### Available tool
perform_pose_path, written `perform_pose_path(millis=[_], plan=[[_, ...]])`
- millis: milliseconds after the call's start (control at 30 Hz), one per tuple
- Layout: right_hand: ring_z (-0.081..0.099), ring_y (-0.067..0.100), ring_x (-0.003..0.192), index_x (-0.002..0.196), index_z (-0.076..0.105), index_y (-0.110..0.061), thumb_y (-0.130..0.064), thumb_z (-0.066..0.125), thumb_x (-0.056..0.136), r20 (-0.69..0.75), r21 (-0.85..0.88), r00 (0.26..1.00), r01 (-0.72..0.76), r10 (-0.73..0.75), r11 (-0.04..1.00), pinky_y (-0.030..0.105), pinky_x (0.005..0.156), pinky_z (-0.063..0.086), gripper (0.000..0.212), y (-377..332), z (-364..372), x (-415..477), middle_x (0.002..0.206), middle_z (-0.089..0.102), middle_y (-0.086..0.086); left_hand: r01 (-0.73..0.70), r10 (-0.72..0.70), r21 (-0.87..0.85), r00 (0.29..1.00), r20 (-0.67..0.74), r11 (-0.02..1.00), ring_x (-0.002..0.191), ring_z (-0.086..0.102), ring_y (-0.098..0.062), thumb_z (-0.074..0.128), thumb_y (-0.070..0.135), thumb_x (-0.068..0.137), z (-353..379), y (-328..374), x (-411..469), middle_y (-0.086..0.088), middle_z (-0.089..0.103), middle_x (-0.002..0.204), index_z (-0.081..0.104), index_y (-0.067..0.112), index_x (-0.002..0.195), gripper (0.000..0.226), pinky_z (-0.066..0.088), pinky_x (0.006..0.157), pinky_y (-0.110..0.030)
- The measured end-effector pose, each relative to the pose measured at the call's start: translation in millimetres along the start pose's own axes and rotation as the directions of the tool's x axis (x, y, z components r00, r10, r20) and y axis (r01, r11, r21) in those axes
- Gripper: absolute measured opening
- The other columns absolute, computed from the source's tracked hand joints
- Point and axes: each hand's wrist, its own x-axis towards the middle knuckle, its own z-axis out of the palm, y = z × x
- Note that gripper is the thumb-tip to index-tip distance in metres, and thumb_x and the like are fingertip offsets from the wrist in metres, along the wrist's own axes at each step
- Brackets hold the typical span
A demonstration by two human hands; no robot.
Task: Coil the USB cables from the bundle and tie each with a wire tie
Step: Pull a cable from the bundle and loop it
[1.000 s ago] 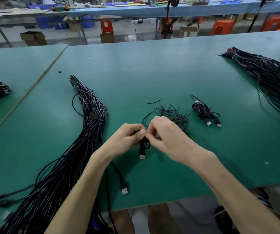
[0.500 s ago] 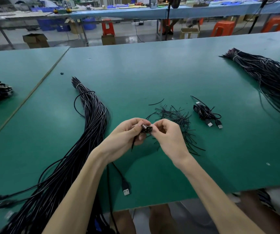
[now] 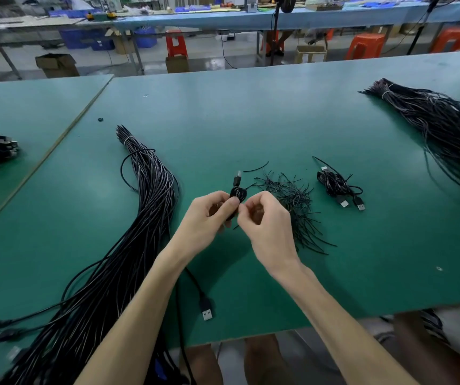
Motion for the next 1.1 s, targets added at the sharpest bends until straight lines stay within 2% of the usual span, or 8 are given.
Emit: perform_pose_path(millis=[133, 233, 300, 367, 467, 667, 833, 1100], plan=[[0.052, 0.028, 0.073, 0.082, 0.057, -0.003, 0.001, 0.066, 0.090, 0.116, -0.544, 0.758, 0.589, -0.641, 0.597, 0.037, 0.073, 0.050, 0.013, 13, 6, 0, 0.076, 0.052, 0.012, 0.228, -0.205, -0.195, 0.970, 0.132, 0.954, 0.052, 0.038, -0.015, 0.060, 0.026, 0.104, -1, -2, -2, 0.000, 0.046, 0.061, 0.060, 0.007, 0.074, 0.035, 0.029, 0.044, -0.022], [0.046, 0.026, 0.070, 0.086, 0.054, -0.008, -0.001, 0.073, 0.083, 0.346, -0.697, 0.585, 0.684, -0.734, 0.216, 0.038, 0.070, 0.045, 0.021, 18, 6, 1, 0.074, 0.046, 0.008, 0.357, -0.309, -0.264, 0.928, 0.207, 0.896, 0.049, 0.034, -0.010, 0.065, 0.027, 0.099, -6, -4, -2, 0.003, 0.044, 0.061, 0.058, 0.017, 0.065, 0.036, 0.023, 0.040, -0.018], [0.049, 0.027, 0.070, 0.083, 0.055, -0.008, 0.000, 0.071, 0.086, 0.296, -0.655, 0.623, 0.684, -0.724, 0.321, 0.038, 0.068, 0.048, 0.018, 20, 7, 2, 0.074, 0.048, 0.009, 0.389, -0.339, -0.252, 0.914, 0.222, 0.886, 0.048, 0.035, -0.009, 0.064, 0.034, 0.100, -8, -3, -1, 0.001, 0.047, 0.063, 0.061, 0.018, 0.066, 0.039, 0.024, 0.039, -0.017], [0.052, 0.026, 0.074, 0.080, 0.056, -0.005, 0.000, 0.067, 0.090, 0.156, -0.488, 0.803, 0.569, -0.575, 0.661, 0.036, 0.070, 0.049, 0.016, 18, 7, 1, 0.077, 0.053, 0.009, 0.386, -0.347, -0.268, 0.920, 0.182, 0.883, 0.047, 0.043, -0.012, 0.056, 0.046, 0.103, -7, -1, 0, -0.004, 0.054, 0.064, 0.066, 0.010, 0.082, 0.043, 0.030, 0.040, -0.019], [0.054, 0.007, 0.072, 0.083, 0.058, -0.009, -0.010, 0.068, 0.095, 0.070, -0.070, 0.997, 0.044, -0.039, 0.997, 0.020, 0.068, 0.043, 0.016, 9, 2, -2, 0.076, 0.064, -0.003, 0.308, -0.280, -0.430, 0.951, 0.130, 0.849, 0.059, 0.064, -0.022, 0.041, 0.052, 0.104, -9, 4, 1, -0.016, 0.069, 0.079, 0.060, 0.000, 0.122, 0.058, 0.046, 0.045, -0.026], [0.055, 0.011, 0.062, 0.079, 0.066, -0.011, -0.015, 0.069, 0.094, 0.031, 0.346, 0.957, -0.280, 0.287, 0.896, 0.026, 0.062, 0.047, 0.016, -3, -14, 13, 0.070, 0.070, 0.000, 0.069, 0.064, -0.452, 0.960, 0.272, 0.890, 0.099, 0.068, -0.026, 0.061, 0.032, 0.099, -18, 6, -5, -0.019, 0.070, 0.116, 0.060, 0.002, 0.134, 0.046, 0.052, 0.071, -0.029], [0.047, 0.014, 0.059, 0.081, 0.068, -0.007, -0.012, 0.070, 0.095, 0.216, 0.469, 0.904, -0.427, 0.369, 0.773, 0.026, 0.058, 0.042, 0.015, -5, -21, 13, 0.068, 0.069, 0.001, -0.120, 0.125, -0.200, 0.992, 0.010, 0.972, 0.084, 0.062, -0.019, 0.068, 0.023, 0.093, -11, 5, -1, -0.024, 0.069, 0.103, 0.072, 0.002, 0.113, 0.029, 0.044, 0.061, -0.033], [0.048, 0.004, 0.064, 0.080, 0.058, -0.009, -0.010, 0.071, 0.092, 0.151, 0.014, 0.987, 0.058, -0.060, 0.998, 0.019, 0.065, 0.041, 0.018, -13, -9, -7, 0.072, 0.056, -0.007, -0.076, 0.077, 0.028, 0.996, -0.039, 0.997, 0.047, 0.045, -0.010, 0.059, 0.034, 0.103, -6, 2, 1, 0.003, 0.052, 0.051, 0.058, 0.011, 0.068, 0.042, 0.038, 0.045, -0.026]])
